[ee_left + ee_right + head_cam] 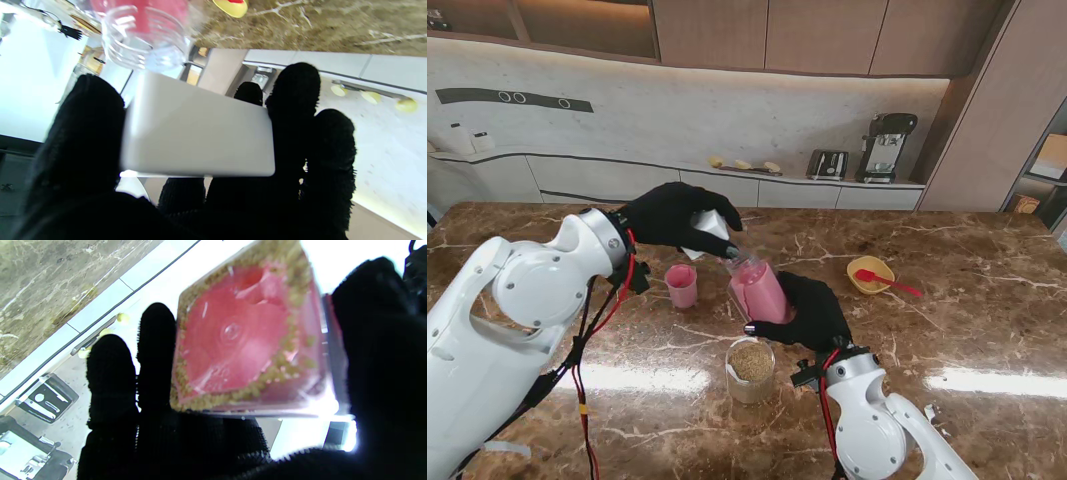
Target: Measure grain into the airtight container
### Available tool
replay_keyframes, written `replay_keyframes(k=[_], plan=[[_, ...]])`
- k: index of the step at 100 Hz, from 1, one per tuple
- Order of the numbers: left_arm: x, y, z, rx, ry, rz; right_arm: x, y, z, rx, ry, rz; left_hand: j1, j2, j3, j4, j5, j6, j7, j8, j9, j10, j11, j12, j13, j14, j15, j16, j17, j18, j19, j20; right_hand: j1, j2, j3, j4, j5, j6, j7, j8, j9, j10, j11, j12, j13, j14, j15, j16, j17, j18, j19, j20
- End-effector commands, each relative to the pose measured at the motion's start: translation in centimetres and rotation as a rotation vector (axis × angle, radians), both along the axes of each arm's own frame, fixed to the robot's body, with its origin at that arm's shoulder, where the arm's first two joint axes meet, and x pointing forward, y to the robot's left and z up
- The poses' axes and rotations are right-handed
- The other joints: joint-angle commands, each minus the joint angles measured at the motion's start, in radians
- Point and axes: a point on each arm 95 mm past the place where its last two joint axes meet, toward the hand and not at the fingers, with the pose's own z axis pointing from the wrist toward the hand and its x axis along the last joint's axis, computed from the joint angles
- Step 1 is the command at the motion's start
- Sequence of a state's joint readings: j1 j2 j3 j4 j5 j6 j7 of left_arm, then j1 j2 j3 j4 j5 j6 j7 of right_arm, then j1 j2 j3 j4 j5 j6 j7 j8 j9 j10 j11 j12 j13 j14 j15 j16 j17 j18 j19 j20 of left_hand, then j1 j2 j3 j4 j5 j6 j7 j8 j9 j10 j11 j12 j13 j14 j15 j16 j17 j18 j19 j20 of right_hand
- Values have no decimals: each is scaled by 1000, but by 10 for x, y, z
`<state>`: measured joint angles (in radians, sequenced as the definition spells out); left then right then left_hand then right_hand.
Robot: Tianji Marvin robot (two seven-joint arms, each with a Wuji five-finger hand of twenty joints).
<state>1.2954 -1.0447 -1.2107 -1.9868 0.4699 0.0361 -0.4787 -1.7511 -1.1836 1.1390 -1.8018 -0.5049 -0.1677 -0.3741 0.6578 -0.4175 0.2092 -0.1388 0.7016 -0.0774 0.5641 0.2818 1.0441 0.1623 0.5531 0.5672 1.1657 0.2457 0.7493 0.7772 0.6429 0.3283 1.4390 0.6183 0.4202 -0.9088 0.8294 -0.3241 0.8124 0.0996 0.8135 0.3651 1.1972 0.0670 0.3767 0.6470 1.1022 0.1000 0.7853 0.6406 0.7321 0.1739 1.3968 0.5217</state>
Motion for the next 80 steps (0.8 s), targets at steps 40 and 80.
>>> replay_keyframes(k=[40, 80], plan=[[-15, 113, -1, 161, -139, 275, 2, -7, -2, 3, 17, -25, 256, 198, 74, 17, 40, 16, 2, 3, 181, -175, 49, 8, 49, -41, 71, -1, 4, -17, 77, -14, 207, 193, 295, 46, 127, -346, 149, 48, 77, -136, 90, 33, 45, -91, 14, -2, 6, -31, 30, 21], [-17, 195, -50, 368, -82, 474, 9, -3, -2, -10, 32, -16, 262, 202, 58, 20, 46, 14, 0, 2, 181, -175, 43, 7, 34, -36, 60, -3, -21, -5, 66, -12, 206, 194, 295, 46, 127, -345, 149, 48, 77, -136, 89, 33, 45, -91, 13, -2, 6, -30, 29, 21]])
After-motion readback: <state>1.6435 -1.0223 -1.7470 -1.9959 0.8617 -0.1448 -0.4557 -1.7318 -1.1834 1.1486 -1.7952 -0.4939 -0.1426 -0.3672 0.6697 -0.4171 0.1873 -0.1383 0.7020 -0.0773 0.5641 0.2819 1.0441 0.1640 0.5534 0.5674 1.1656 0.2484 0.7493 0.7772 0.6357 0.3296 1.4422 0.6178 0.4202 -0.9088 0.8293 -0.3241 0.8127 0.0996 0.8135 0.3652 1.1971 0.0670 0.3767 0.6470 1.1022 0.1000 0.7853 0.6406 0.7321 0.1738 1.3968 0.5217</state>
